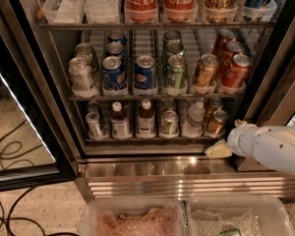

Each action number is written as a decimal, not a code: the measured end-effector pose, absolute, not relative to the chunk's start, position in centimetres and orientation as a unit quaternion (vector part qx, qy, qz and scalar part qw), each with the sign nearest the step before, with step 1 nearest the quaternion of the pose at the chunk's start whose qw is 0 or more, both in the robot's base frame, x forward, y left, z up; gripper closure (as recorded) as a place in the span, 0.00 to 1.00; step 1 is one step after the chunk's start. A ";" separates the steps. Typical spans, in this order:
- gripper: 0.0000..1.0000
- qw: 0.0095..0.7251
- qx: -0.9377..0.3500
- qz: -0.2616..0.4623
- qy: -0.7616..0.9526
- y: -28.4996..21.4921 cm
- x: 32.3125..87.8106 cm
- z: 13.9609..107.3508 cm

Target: Pick orange can from bottom shelf of fridge

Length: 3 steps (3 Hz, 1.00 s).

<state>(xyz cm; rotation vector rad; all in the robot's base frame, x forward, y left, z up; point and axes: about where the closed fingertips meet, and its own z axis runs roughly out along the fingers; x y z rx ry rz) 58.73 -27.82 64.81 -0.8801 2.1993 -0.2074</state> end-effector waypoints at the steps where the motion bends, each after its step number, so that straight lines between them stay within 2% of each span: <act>1: 0.00 0.373 -0.343 -0.081 0.858 -27.8 58.7 64.8; 3: 0.00 0.378 -0.361 -0.050 0.851 -24.9 58.4 64.5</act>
Offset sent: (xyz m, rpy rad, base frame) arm 0.0021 0.0129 0.0013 0.0395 0.0038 0.0673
